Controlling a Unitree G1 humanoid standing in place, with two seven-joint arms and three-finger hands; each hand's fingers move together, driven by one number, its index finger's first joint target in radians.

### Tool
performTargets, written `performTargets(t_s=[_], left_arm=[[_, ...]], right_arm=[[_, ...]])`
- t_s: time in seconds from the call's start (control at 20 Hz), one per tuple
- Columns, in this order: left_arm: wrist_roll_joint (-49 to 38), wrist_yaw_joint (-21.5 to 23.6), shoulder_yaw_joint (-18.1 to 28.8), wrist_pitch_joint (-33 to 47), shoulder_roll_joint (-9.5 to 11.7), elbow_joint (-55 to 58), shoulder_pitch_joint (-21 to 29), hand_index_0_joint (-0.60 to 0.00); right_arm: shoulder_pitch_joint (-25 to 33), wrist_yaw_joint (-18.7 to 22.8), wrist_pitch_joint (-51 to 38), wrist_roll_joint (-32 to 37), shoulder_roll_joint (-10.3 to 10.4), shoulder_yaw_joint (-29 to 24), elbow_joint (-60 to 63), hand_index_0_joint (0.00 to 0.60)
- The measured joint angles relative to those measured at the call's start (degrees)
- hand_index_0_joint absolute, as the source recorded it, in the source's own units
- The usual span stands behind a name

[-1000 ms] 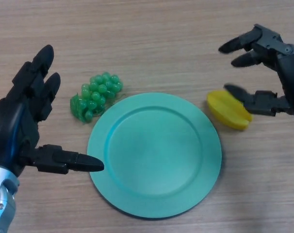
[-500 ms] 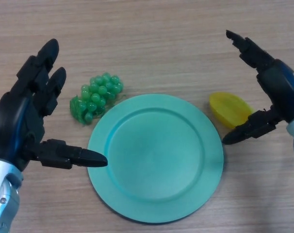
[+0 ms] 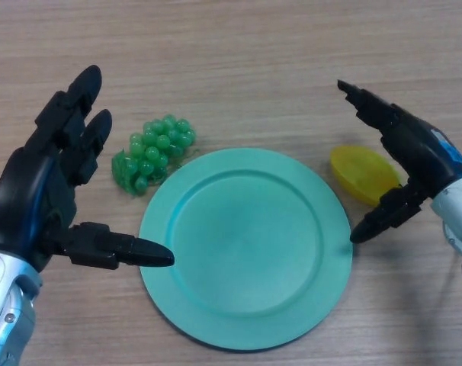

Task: Pick up the yellow starfruit and place it on the plate

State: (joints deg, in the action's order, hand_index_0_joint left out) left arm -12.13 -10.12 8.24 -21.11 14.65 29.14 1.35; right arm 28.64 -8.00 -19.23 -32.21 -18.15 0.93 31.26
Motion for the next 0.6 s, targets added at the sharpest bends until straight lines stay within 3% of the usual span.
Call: performTargets(t_s=[0.05, 0.1, 0.15, 0.2, 0.35, 0.4, 0.45, 0.5, 0.6], left_arm=[[-0.03, 0.0, 0.13, 0.0, 0.02, 0.01, 0.02, 0.0], [-0.04, 0.01, 0.62, 0.0, 0.05, 0.01, 0.08, -0.15], [-0.05, 0.02, 1.21, 0.0, 0.15, 0.01, 0.1, -0.25], [-0.07, 0.06, 2.1, 0.0, 0.42, 0.01, 0.25, -0.277], [-0.32, 0.23, 2.32, 0.0, 0.83, -0.13, 0.77, -0.061], [-0.6, 0.24, 2.33, 0.0, 0.86, -0.5, 0.82, 0.0], [-0.78, 0.24, 2.31, 0.0, 0.88, -0.94, 0.96, 0.0], [-0.77, 0.55, 2.38, 0.0, 1.02, -1.45, 0.99, 0.0], [-0.76, 0.76, 2.37, 0.0, 1.03, -1.6, 1.38, 0.0]], right_arm=[[0.61, 0.42, -0.87, -0.01, -0.01, 0.01, 1.98, 0.0], [0.99, 1.27, -1.25, -0.06, -0.13, 0.01, 3.8, 0.0], [1.11, 1.6, -1.27, -0.07, -0.22, 0.01, 4.38, 0.0], [1.27, 1.63, -1.48, -0.07, -0.63, 0.01, 4.84, 0.15], [3.66, 6.06, -4.09, -4.41, -1.5, 0.25, 9.85, 0.5], [5.52, 12.43, -8.11, -10.51, -3.03, 2.06, 14.58, 0.6], [6.07, 15.69, -9.85, -17.37, -4.44, 3.1, 15.99, 0.6], [6.52, 16.07, -11.05, -21.25, -5.33, 3.69, 17.21, 0.6], [6.85, 16.5, -11.17, -22.93, -5.32, 3.69, 17.94, 0.6]])
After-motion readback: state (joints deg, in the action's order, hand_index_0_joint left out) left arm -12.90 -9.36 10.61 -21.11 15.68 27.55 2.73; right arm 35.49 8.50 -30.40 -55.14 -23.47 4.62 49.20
